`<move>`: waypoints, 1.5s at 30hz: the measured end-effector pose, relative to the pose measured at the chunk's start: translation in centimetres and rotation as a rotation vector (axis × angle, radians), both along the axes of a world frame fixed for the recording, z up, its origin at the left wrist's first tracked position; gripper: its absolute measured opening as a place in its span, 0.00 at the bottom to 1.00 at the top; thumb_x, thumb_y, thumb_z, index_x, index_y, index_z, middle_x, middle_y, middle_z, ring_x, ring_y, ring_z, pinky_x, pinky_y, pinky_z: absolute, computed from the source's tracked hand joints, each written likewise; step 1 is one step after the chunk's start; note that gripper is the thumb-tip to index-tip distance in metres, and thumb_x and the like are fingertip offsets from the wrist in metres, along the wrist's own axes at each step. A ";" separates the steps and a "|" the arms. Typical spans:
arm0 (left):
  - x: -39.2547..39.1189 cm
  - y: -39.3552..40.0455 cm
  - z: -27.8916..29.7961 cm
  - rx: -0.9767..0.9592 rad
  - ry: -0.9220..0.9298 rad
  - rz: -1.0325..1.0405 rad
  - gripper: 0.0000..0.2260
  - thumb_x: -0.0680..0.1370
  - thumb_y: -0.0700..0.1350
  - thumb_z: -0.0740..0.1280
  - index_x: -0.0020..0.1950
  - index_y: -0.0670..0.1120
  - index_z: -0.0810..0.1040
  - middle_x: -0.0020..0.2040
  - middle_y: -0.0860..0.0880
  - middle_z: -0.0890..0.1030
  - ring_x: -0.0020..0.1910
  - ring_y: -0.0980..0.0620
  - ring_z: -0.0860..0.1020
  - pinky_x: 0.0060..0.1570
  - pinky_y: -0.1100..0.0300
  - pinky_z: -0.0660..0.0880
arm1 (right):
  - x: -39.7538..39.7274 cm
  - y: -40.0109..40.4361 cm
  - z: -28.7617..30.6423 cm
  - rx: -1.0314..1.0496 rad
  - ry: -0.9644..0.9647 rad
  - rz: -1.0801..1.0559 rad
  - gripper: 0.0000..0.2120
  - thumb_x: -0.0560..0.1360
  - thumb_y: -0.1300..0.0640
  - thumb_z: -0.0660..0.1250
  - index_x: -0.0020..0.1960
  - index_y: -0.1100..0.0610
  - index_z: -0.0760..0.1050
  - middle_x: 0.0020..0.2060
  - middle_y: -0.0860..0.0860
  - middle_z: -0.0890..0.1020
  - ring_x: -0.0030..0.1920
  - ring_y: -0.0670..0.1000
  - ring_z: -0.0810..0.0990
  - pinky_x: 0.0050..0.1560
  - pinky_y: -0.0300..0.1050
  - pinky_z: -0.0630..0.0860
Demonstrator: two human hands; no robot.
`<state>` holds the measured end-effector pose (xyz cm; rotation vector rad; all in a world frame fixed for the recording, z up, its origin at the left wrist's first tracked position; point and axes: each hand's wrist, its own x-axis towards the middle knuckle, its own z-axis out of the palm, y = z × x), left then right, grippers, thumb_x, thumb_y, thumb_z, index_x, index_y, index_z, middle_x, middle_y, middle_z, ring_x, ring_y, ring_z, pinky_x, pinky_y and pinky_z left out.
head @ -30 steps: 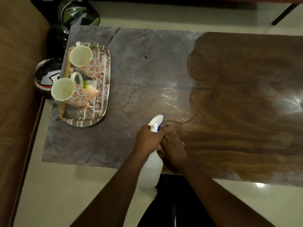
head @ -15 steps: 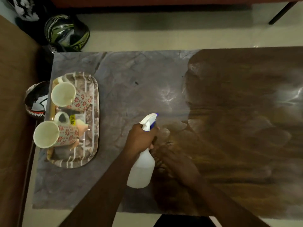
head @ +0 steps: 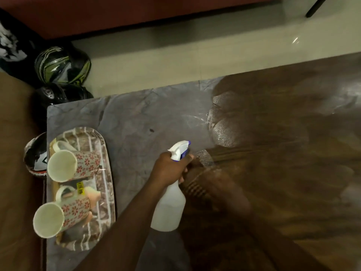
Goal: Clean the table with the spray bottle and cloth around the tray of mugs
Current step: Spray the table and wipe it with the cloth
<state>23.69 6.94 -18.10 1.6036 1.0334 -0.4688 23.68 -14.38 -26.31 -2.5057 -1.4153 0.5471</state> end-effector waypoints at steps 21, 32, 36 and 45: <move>8.5 10.0 -0.7 0.088 -0.207 -0.139 0.14 0.76 0.47 0.70 0.62 0.51 0.79 0.48 0.54 0.84 0.28 0.64 0.79 0.28 0.73 0.73 | 14.5 18.2 -1.7 0.172 -0.194 -0.792 0.18 0.74 0.57 0.62 0.63 0.58 0.72 0.60 0.59 0.77 0.62 0.59 0.73 0.73 0.48 0.53; 10.3 12.3 -0.5 0.050 -0.110 -0.083 0.08 0.76 0.54 0.69 0.51 0.52 0.79 0.38 0.47 0.84 0.28 0.50 0.79 0.32 0.63 0.75 | 23.1 14.8 0.5 0.070 -0.298 -0.827 0.19 0.68 0.63 0.71 0.59 0.61 0.73 0.53 0.59 0.79 0.55 0.60 0.77 0.60 0.56 0.72; 10.2 12.8 -0.9 0.123 -0.077 -0.055 0.11 0.76 0.52 0.69 0.55 0.49 0.79 0.42 0.45 0.85 0.32 0.51 0.82 0.42 0.56 0.79 | 18.1 20.2 -1.5 0.250 -0.105 -0.381 0.16 0.77 0.53 0.60 0.63 0.55 0.74 0.60 0.53 0.78 0.62 0.54 0.73 0.68 0.49 0.63; 7.6 14.3 -2.0 0.151 -0.071 0.116 0.07 0.74 0.51 0.71 0.48 0.50 0.78 0.36 0.46 0.84 0.24 0.54 0.78 0.34 0.56 0.78 | 21.8 19.0 -0.4 0.194 -0.286 -0.681 0.14 0.73 0.57 0.62 0.57 0.58 0.73 0.52 0.56 0.79 0.54 0.59 0.75 0.58 0.51 0.65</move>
